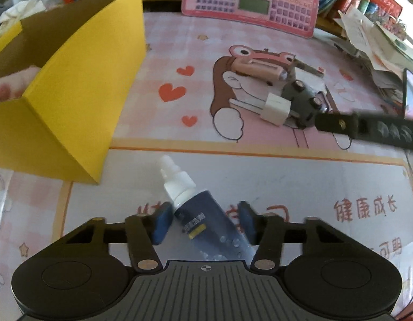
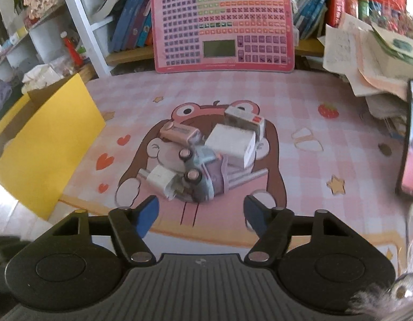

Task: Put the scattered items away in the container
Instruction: 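Close the left tool on the spray bottle while the right tool grips the toy truck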

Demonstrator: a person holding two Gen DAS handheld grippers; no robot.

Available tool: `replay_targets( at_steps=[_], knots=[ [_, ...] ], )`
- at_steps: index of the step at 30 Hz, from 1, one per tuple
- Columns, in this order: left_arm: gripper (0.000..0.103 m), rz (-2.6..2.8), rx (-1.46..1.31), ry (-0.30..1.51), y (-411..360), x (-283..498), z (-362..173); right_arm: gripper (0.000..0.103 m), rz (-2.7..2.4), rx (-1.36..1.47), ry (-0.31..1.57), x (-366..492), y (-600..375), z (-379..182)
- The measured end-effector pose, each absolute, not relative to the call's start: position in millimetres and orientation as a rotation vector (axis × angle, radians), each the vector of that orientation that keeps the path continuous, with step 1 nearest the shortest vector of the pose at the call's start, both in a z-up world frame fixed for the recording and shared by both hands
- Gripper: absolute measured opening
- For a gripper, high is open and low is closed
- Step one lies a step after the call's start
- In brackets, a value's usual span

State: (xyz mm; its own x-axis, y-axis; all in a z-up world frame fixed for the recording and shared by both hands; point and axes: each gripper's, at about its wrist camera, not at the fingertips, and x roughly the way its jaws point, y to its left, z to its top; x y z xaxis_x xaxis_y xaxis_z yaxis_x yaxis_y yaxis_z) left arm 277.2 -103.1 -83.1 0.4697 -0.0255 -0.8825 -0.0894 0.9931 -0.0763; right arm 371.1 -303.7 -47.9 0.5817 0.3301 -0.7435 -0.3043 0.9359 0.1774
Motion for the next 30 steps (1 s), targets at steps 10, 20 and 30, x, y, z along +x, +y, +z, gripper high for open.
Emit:
replay_targets(
  at_steps=[10, 20, 30],
  knots=[
    [0.038, 0.076, -0.093, 1.072, -89, 264, -78, 0.047, 0.324, 0.037, 0.929, 415, -289, -67],
    [0.04, 0.059, -0.107, 1.092, -85, 262, -83, 0.042, 0.318, -0.039, 0.9, 419, -277, -75],
    [0.04, 0.034, -0.026, 1.076, -94, 260, -85, 0.042, 0.323, 0.006, 0.934, 360, -312, -56]
  ],
)
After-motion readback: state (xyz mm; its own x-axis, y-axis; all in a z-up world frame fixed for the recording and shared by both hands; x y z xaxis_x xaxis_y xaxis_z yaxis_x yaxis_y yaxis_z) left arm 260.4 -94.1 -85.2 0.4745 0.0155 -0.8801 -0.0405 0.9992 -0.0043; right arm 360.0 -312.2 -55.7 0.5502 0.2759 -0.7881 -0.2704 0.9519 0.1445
